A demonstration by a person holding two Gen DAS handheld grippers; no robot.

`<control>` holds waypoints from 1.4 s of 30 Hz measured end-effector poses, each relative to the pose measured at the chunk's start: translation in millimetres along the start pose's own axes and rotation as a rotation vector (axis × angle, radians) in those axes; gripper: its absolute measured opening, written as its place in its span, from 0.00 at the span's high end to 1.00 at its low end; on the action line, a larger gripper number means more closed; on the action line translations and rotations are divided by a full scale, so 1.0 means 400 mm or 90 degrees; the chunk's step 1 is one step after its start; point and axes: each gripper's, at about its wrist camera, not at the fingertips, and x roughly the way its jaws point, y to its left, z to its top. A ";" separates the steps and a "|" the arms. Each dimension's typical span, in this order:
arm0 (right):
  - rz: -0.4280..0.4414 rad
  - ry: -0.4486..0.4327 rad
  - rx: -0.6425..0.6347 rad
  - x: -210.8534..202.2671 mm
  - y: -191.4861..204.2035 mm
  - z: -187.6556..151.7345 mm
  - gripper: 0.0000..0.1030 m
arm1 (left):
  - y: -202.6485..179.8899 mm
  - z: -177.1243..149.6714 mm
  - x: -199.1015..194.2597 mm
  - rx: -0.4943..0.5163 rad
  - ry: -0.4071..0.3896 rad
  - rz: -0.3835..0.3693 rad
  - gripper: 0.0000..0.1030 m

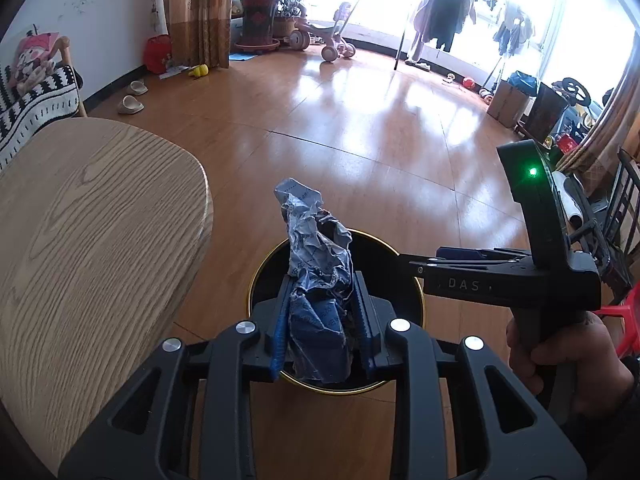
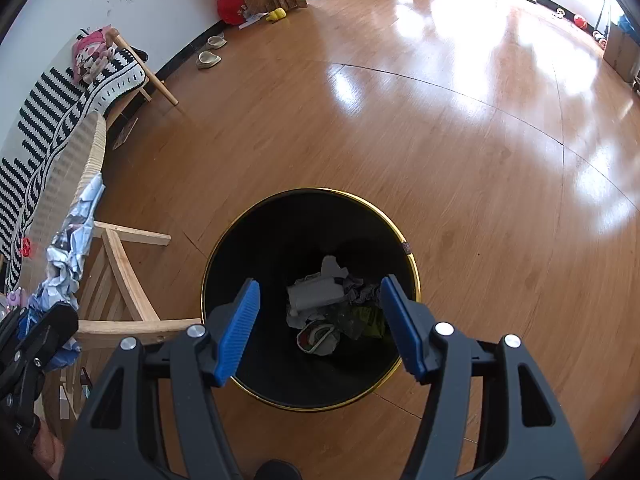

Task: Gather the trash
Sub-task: 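Carry wrapper and packet to the black bin and open both tools over it, then grasp the clear plastic bag with the left tool while the right tool grasps the green toy car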

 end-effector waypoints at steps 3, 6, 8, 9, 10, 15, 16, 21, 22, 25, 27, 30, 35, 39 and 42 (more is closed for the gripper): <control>-0.001 -0.003 0.002 -0.001 -0.002 -0.003 0.40 | -0.003 0.000 -0.002 -0.002 -0.004 0.000 0.48; 0.000 -0.003 0.004 -0.001 -0.005 -0.003 0.40 | -0.003 -0.001 -0.010 0.002 -0.012 0.003 0.42; 0.000 -0.004 0.003 -0.001 -0.004 -0.003 0.40 | -0.001 -0.001 -0.012 0.000 -0.012 0.005 0.42; 0.000 -0.004 0.002 -0.001 -0.002 -0.003 0.40 | 0.000 -0.002 -0.013 -0.001 -0.012 0.005 0.41; -0.001 -0.004 0.000 -0.002 0.001 -0.004 0.40 | 0.003 -0.002 -0.015 -0.003 -0.012 0.007 0.41; -0.008 -0.006 -0.003 -0.002 0.005 -0.007 0.40 | 0.025 -0.004 -0.043 -0.007 -0.018 0.014 0.41; -0.010 -0.008 -0.001 -0.005 0.005 -0.007 0.40 | 0.034 -0.004 -0.056 -0.010 -0.020 0.015 0.41; -0.018 -0.036 -0.003 -0.033 0.038 -0.002 0.37 | 0.100 -0.007 -0.155 -0.031 -0.055 0.029 0.27; -0.019 -0.042 -0.007 -0.040 0.052 0.000 0.36 | 0.126 -0.013 -0.187 -0.035 -0.068 0.043 0.26; -0.021 -0.074 -0.022 -0.073 0.120 0.006 0.35 | 0.207 -0.033 -0.259 -0.068 -0.091 0.087 0.20; -0.009 -0.101 -0.036 -0.101 0.179 0.011 0.35 | 0.277 -0.054 -0.314 -0.106 -0.108 0.116 0.18; 0.031 -0.133 -0.064 -0.141 0.301 0.007 0.33 | 0.415 -0.098 -0.413 -0.194 -0.130 0.170 0.17; 0.110 -0.138 -0.160 -0.154 0.570 -0.026 0.32 | 0.670 -0.230 -0.586 -0.352 -0.144 0.300 0.16; 0.173 -0.099 -0.252 -0.123 0.807 -0.091 0.32 | 0.842 -0.357 -0.700 -0.454 -0.143 0.380 0.16; 0.220 -0.075 -0.306 -0.113 0.963 -0.146 0.32 | 0.961 -0.473 -0.778 -0.521 -0.135 0.456 0.16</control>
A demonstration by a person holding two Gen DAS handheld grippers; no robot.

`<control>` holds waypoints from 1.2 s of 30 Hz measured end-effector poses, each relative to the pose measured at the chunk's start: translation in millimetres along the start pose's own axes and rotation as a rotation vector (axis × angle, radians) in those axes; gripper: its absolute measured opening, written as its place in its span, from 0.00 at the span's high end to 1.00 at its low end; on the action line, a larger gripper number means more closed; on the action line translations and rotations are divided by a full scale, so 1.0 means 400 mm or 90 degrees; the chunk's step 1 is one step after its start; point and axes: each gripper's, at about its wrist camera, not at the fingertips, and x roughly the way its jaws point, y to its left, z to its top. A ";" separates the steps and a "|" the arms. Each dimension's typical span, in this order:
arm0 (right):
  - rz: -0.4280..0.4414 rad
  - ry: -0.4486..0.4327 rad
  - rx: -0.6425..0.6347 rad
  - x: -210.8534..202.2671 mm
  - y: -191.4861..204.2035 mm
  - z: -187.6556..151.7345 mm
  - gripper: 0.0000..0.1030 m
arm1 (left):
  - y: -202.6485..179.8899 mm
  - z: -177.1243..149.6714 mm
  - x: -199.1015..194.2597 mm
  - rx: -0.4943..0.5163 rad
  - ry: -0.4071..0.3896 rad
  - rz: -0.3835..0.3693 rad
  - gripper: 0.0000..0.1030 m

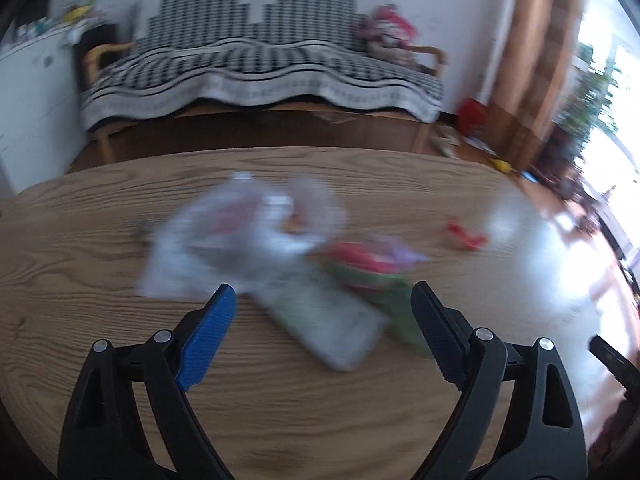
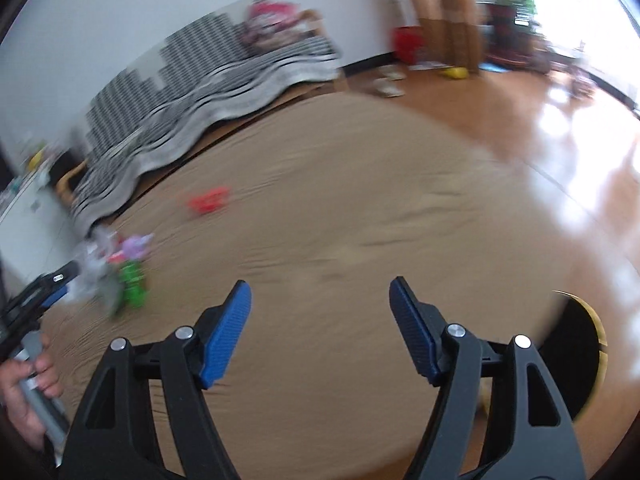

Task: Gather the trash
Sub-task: 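Grasp the clear plastic bag with the left tool while the right tool grasps the green toy car, then carry plastic bag and green car to the bin and release both into it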

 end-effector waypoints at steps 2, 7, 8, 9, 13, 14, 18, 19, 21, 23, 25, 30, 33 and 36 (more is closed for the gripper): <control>0.027 0.011 -0.035 0.039 0.100 -0.001 0.32 | 0.060 0.006 0.015 -0.007 -0.001 0.033 0.16; 0.076 0.044 -0.081 0.119 0.269 -0.015 0.32 | 0.150 0.006 0.052 0.011 -0.005 0.054 0.16; 0.083 0.052 -0.085 0.138 0.299 -0.013 0.32 | 0.153 0.002 0.057 0.018 -0.006 0.049 0.16; 0.087 0.056 -0.088 0.151 0.319 -0.016 0.32 | 0.158 -0.005 0.056 0.024 -0.008 0.044 0.16; 0.088 0.077 -0.099 0.218 0.384 -0.016 0.32 | 0.159 -0.009 0.089 0.045 -0.009 0.035 0.16; 0.084 0.086 -0.102 0.241 0.398 -0.016 0.32 | 0.162 -0.006 0.100 0.042 -0.009 0.032 0.16; 0.073 0.106 -0.107 0.301 0.416 -0.016 0.33 | 0.182 0.001 0.129 0.010 0.002 0.012 0.17; 0.072 0.110 -0.108 0.315 0.421 -0.015 0.33 | 0.184 0.001 0.131 0.002 0.004 0.005 0.18; 0.060 0.099 -0.128 0.327 0.436 -0.012 0.36 | 0.184 0.004 0.139 -0.011 0.010 -0.009 0.29; 0.066 0.103 -0.134 0.335 0.445 -0.011 0.48 | 0.184 0.008 0.146 -0.023 0.017 -0.018 0.39; 0.077 0.115 -0.144 0.342 0.455 -0.016 0.72 | 0.182 0.008 0.149 -0.034 0.023 -0.032 0.56; 0.089 0.116 -0.168 0.317 0.459 -0.025 0.89 | 0.163 0.004 0.149 -0.026 0.034 -0.050 0.95; 0.090 0.100 -0.171 0.281 0.448 -0.021 0.89 | 0.154 0.008 0.119 -0.024 0.016 -0.062 0.98; 0.089 0.085 -0.160 0.245 0.423 -0.013 0.89 | 0.151 0.013 0.076 -0.032 -0.007 -0.069 0.99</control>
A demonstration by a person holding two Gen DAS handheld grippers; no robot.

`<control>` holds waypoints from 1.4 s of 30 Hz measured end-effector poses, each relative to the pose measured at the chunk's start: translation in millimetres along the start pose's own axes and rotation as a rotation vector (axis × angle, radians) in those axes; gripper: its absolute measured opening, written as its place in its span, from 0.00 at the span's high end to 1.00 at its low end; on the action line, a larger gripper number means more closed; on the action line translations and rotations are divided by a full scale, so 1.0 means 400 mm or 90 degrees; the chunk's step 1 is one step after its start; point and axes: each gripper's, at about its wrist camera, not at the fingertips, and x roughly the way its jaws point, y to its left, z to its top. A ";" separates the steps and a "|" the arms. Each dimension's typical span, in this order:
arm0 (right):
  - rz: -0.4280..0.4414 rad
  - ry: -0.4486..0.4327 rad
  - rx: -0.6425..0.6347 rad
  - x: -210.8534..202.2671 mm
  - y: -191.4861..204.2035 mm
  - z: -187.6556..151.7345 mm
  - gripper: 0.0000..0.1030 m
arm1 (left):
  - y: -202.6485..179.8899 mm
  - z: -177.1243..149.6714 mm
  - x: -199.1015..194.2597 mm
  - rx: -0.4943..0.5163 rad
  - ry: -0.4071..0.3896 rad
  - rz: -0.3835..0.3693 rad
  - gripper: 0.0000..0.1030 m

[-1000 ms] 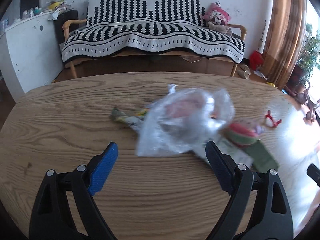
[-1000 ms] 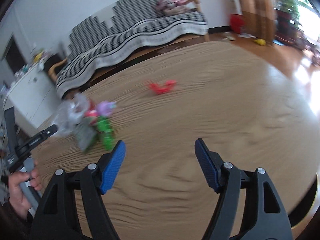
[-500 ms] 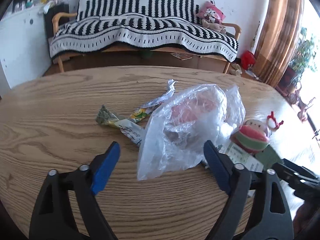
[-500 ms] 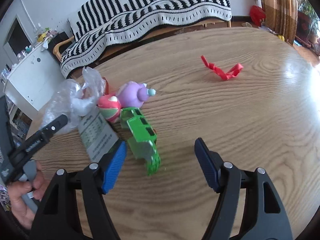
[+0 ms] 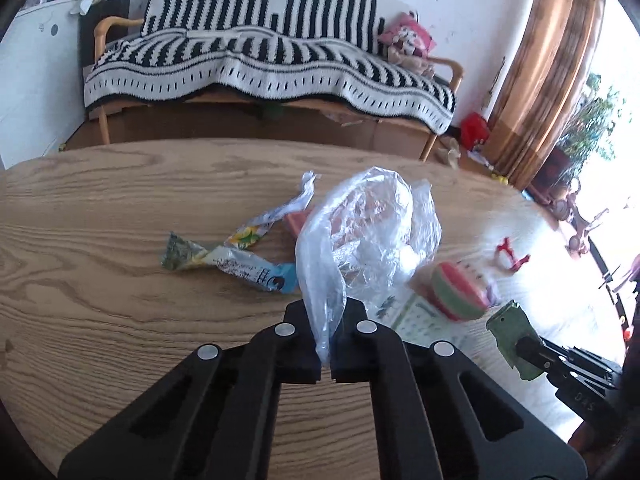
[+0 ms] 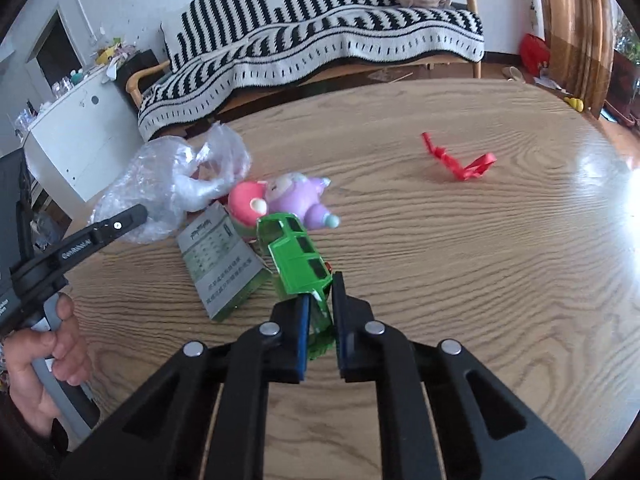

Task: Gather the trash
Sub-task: 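Carry plastic bag and green car to the bin and release both into it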

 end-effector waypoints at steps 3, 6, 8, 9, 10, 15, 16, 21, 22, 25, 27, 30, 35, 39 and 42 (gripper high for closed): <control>-0.004 -0.013 0.014 -0.039 -0.028 -0.006 0.89 | -0.024 0.004 -0.052 0.001 -0.031 0.003 0.99; -0.014 -0.026 0.026 -0.076 -0.063 -0.013 0.89 | -0.050 0.002 -0.085 0.003 -0.045 -0.003 0.99; -0.023 -0.034 0.035 -0.106 -0.094 -0.021 0.89 | -0.079 -0.001 -0.104 0.007 -0.050 -0.016 0.99; -0.029 -0.039 0.039 -0.123 -0.112 -0.027 0.89 | -0.101 -0.006 -0.113 0.012 -0.051 -0.023 0.99; -0.034 -0.042 0.043 -0.135 -0.125 -0.029 0.89 | -0.119 -0.010 -0.118 0.016 -0.052 -0.029 0.99; -0.066 -0.067 0.082 -0.227 -0.250 -0.075 0.89 | -0.247 -0.040 -0.126 0.057 -0.047 -0.067 0.99; -0.077 -0.071 0.090 -0.245 -0.278 -0.086 0.89 | -0.284 -0.049 -0.126 0.071 -0.045 -0.076 0.99; -0.129 -0.096 0.162 -0.353 -0.458 -0.167 0.89 | -0.471 -0.101 -0.125 0.129 -0.033 -0.131 0.99; -0.138 -0.101 0.175 -0.373 -0.490 -0.186 0.89 | -0.499 -0.114 -0.127 0.139 -0.031 -0.141 0.99; -0.183 -0.119 0.221 -0.442 -0.606 -0.262 0.89 | -0.626 -0.168 -0.129 0.182 -0.020 -0.186 0.99; -0.206 -0.126 0.248 -0.477 -0.665 -0.306 0.89 | -0.702 -0.209 -0.130 0.206 -0.010 -0.214 0.99; -0.236 -0.133 0.297 -0.532 -0.757 -0.381 0.89 | -0.820 -0.275 -0.126 0.248 0.012 -0.254 0.99; -0.284 -0.129 0.364 -0.597 -0.874 -0.507 0.89 | -0.989 -0.391 -0.119 0.315 0.049 -0.313 0.99; -0.305 -0.114 0.417 -0.627 -0.944 -0.604 0.89 | -1.109 -0.491 -0.114 0.376 0.074 -0.347 0.99; -0.321 -0.094 0.456 -0.638 -0.990 -0.664 0.89 | -1.175 -0.554 -0.096 0.412 0.097 -0.360 0.99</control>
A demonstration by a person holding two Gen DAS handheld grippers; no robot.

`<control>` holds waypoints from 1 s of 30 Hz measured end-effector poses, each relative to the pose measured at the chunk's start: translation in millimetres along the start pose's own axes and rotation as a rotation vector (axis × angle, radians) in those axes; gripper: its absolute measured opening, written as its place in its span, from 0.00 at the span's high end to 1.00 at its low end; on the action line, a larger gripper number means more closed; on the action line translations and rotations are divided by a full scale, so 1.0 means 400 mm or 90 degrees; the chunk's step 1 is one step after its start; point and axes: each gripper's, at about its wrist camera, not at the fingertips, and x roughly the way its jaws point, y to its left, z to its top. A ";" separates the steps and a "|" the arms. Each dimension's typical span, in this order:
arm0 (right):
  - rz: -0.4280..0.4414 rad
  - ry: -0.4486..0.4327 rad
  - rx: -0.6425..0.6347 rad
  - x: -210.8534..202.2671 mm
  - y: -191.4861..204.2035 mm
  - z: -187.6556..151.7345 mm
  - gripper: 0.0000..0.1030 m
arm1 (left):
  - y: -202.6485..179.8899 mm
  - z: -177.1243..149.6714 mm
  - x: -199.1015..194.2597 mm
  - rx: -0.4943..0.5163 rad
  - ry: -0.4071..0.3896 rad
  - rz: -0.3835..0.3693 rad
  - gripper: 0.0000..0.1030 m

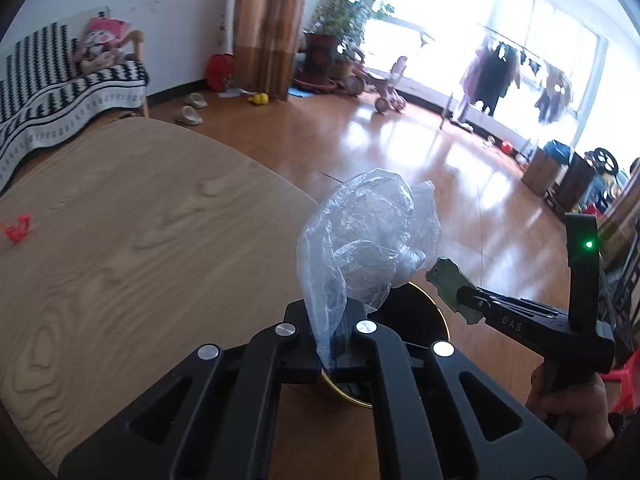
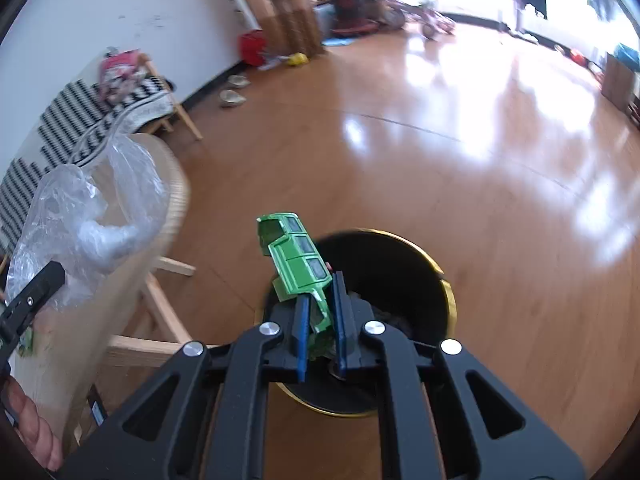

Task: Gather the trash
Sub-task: 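Carry plastic bag and green car to the bin and release both into it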

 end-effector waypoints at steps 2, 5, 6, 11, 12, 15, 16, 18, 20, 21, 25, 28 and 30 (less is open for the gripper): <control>-0.009 0.014 0.014 0.011 -0.034 -0.012 0.89 | -0.030 -0.005 0.031 0.016 0.011 -0.008 0.99; -0.021 0.039 0.036 0.033 -0.077 -0.019 0.89 | -0.053 -0.005 0.065 0.030 0.024 -0.016 0.99; -0.021 0.045 0.046 0.038 -0.084 -0.020 0.89 | -0.055 -0.006 0.072 0.031 0.027 -0.019 0.99; -0.022 0.060 0.054 0.058 -0.096 -0.022 0.89 | -0.058 0.000 0.098 0.034 0.033 -0.026 0.99; -0.022 0.061 0.054 0.063 -0.092 -0.019 0.89 | -0.056 0.003 0.101 0.033 0.034 -0.026 0.99; -0.019 0.064 0.056 0.072 -0.079 -0.005 0.89 | -0.052 0.008 0.112 0.030 0.039 -0.024 0.99; -0.019 0.065 0.056 0.071 -0.077 -0.002 0.89 | -0.056 0.008 0.114 0.030 0.041 -0.024 0.99; -0.018 0.067 0.057 0.073 -0.079 0.000 0.89 | -0.055 0.010 0.118 0.029 0.042 -0.025 0.99; -0.016 0.073 0.066 0.077 -0.094 0.001 0.88 | -0.057 0.013 0.121 0.029 0.044 -0.026 0.99; -0.017 0.077 0.070 0.079 -0.097 -0.001 0.87 | -0.068 0.011 0.122 0.029 0.045 -0.027 0.99; -0.018 0.064 0.088 0.065 -0.112 0.002 0.34 | -0.079 0.013 0.130 0.033 0.046 -0.030 0.99; -0.019 0.043 0.086 0.049 -0.109 0.006 0.31 | -0.085 0.011 0.134 0.037 0.047 -0.032 0.99; -0.019 0.047 0.087 0.054 -0.106 0.004 0.31 | -0.081 0.014 0.137 0.038 0.048 -0.033 0.99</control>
